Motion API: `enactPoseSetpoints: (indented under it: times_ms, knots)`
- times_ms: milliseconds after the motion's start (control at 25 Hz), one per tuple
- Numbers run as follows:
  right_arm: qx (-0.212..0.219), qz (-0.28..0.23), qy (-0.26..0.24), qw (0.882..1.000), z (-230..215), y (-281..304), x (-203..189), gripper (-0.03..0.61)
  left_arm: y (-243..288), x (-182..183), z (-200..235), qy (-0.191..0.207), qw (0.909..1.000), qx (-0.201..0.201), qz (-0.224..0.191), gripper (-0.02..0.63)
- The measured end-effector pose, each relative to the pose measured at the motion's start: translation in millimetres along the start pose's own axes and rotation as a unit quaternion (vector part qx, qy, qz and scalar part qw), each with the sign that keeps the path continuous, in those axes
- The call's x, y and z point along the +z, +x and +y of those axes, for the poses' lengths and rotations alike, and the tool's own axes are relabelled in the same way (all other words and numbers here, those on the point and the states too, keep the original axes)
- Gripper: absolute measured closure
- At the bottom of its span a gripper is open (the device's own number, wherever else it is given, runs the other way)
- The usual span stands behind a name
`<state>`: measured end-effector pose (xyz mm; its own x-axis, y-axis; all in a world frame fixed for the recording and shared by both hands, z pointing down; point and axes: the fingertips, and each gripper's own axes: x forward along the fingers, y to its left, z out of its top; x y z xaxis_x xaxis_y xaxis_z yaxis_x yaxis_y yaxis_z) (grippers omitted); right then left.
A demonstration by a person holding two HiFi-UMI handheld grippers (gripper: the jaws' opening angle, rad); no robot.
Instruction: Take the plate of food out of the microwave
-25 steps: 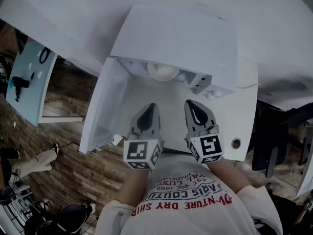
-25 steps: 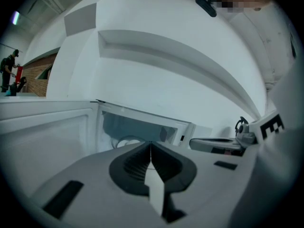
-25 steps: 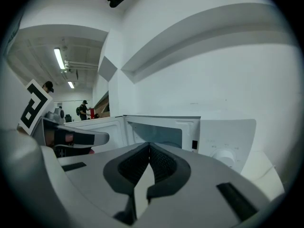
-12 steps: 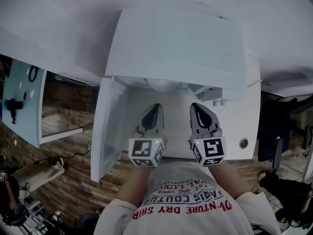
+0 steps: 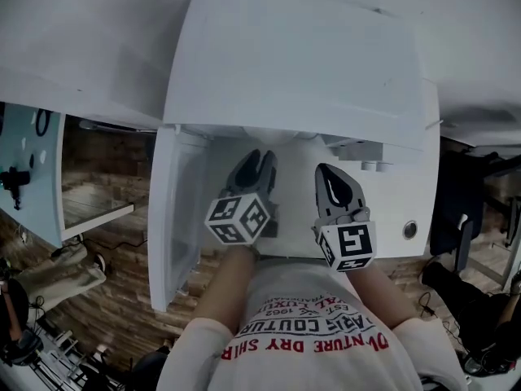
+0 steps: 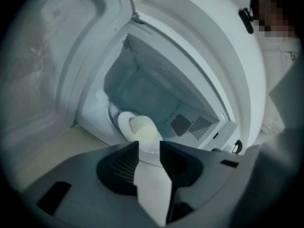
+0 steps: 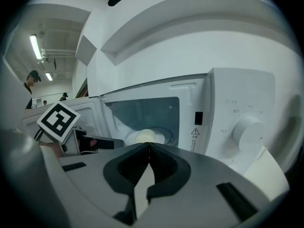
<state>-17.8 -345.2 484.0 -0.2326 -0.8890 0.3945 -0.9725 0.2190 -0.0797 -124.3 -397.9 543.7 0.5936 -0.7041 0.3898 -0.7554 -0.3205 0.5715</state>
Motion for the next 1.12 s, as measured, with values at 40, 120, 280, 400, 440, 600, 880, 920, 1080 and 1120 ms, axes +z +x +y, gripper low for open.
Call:
enactPoseSetpoints:
  times_ms: [40, 120, 280, 400, 440, 600, 880, 920, 1080, 1120]
  knots:
    - [-0.001, 0.003, -0.001, 1.000, -1, 0, -2, 0.566, 4, -3, 5, -0.032, 0.9995, 0.002, 0.002, 0.495]
    - [-0.004, 0.009, -0.003, 1.000, -3, 1, -6, 0.566, 13, -9, 14, -0.105, 0.9944, 0.004, 0.007, 0.495]
    - [-0.007, 0.012, -0.013, 1.000, -7, 1, -5, 0.566, 25, -10, 25, -0.204, 0.9789, -0.003, 0.009, 0.495]
    - [-0.005, 0.013, -0.017, 1.000, -10, 3, -6, 0.566, 32, -6, 28, -0.242, 0.9702, -0.008, 0.001, 0.495]
    - [-0.004, 0.014, -0.018, 1.000, -11, 4, -6, 0.566, 34, -5, 30, -0.252, 0.9676, -0.007, -0.002, 0.496]
    - [-0.001, 0.015, -0.026, 1.000, -11, 5, -8, 0.566, 41, -5, 32, -0.288, 0.9575, 0.004, -0.007, 0.497]
    - [-0.002, 0.020, -0.029, 0.999, -15, 7, -12, 0.566, 42, -6, 39, -0.367, 0.9300, 0.008, -0.010, 0.540]
    - [-0.003, 0.020, -0.029, 0.999, -16, 7, -12, 0.566, 42, -5, 38, -0.371, 0.9287, 0.006, -0.008, 0.563]
    - [-0.002, 0.023, -0.032, 0.999, -15, 5, -15, 0.566, 40, -5, 37, -0.389, 0.9213, 0.005, -0.009, 0.580]
    - [-0.002, 0.023, -0.033, 0.999, -15, 4, -15, 0.566, 39, -5, 36, -0.396, 0.9181, 0.002, -0.011, 0.584]
